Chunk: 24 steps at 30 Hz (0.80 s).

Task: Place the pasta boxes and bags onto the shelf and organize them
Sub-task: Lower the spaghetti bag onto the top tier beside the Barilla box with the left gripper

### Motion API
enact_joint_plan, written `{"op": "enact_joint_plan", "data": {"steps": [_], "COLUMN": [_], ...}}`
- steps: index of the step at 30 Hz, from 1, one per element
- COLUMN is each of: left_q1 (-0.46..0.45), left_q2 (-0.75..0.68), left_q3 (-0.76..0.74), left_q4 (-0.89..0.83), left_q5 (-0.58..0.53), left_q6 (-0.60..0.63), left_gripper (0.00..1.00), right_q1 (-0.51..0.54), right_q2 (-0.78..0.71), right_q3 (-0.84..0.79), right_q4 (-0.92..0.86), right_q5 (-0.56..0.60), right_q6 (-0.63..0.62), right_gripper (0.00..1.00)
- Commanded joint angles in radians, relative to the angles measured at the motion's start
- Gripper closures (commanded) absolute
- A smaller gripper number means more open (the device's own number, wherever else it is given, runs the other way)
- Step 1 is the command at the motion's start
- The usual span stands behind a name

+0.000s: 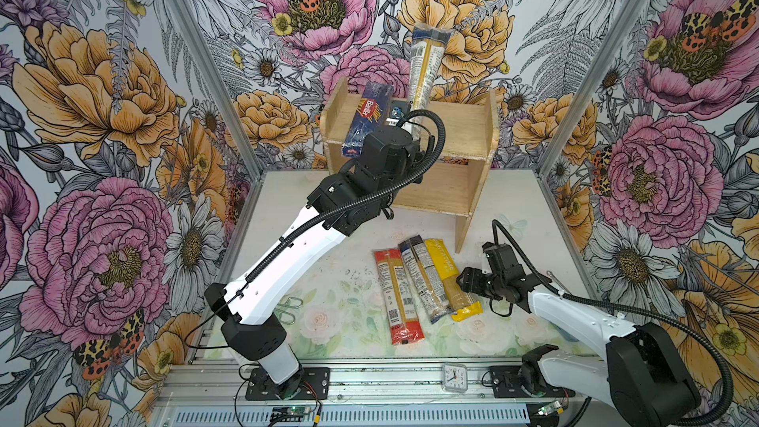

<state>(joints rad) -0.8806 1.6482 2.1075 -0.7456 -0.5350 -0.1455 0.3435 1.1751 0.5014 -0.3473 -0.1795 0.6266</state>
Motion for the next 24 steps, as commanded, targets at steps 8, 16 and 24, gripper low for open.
{"op": "enact_joint_plan", "data": {"steps": [8,16,24], "left_q1": [0.000,0.011,0.034], "left_q2": [-0.024,-0.006,0.004], "left_q3": [0.054,0.091,0.101], "left_q4": [0.109,0.055,0.021], "left_q5": [-0.040,-0.026,0.004], "left_q6": [0.021,0.006,-0.028], "left_gripper": [1.00,1.00,1.00], "right_q1": [-0.002,-0.004,-0.004], "right_q2": [0.004,0.006,0.013], "right_q3": [0.005,0.004,0.006], "right_q4": [0.033,0.035,0.036], "right_q5": [0.004,0.005,0.004], "right_q6": [-0.020,-0.020,-0.018], "right_gripper": [0.24,0.24,0.24]}}
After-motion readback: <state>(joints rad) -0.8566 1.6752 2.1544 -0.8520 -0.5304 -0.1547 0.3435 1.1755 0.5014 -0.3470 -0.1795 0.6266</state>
